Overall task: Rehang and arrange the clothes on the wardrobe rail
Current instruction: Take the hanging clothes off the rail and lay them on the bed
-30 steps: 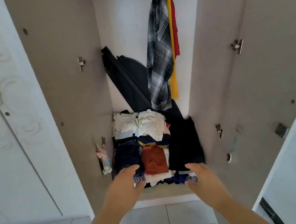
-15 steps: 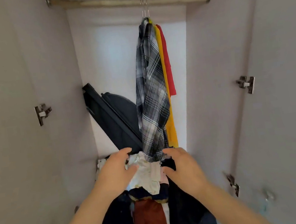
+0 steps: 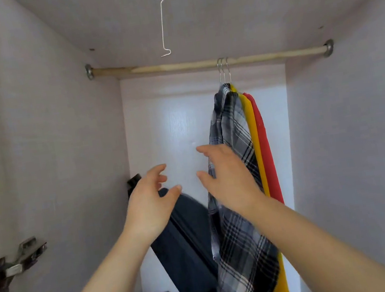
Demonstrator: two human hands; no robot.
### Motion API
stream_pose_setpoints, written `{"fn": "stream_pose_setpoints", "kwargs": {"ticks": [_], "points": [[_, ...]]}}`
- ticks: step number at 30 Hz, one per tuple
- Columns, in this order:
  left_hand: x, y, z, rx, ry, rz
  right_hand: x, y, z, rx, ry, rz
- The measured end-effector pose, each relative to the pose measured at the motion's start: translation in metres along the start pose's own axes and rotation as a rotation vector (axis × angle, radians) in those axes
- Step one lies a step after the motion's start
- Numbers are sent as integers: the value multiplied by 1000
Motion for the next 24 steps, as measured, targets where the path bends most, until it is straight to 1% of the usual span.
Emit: {"fn": "stream_pose_setpoints", "kwargs": {"ticks": [4,8,11,14,19,22,24], "points": [[68,-2,14,-34,83,102,79,20,9,-99,103,-38],[131,-14,29,-42,98,181,153,41,17,-217,181,-36],[173,-25,41,-58,91,227,192,64,13,-372,245,-58],[203,-35,55,-71,69,263,213,96,1,-490,299,-67],[234,-51,78,-56,42,280,222,157,-17,-585,415,-24],[247,-54,86,-40,54,289,234,181,-22,-592,479,16],[254,-52,89,-20,71,296,247,192,-22,-618,466,53]]}}
Point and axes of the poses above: each hand's wrist, its own x-axis towards the middle knuckle, its own z-axis out of the palm, y = z × x, the point moved 2 cm from there along x, towards the middle knuckle, and after that the axes turned 5 degrees about -x, right-handed, at the moved point
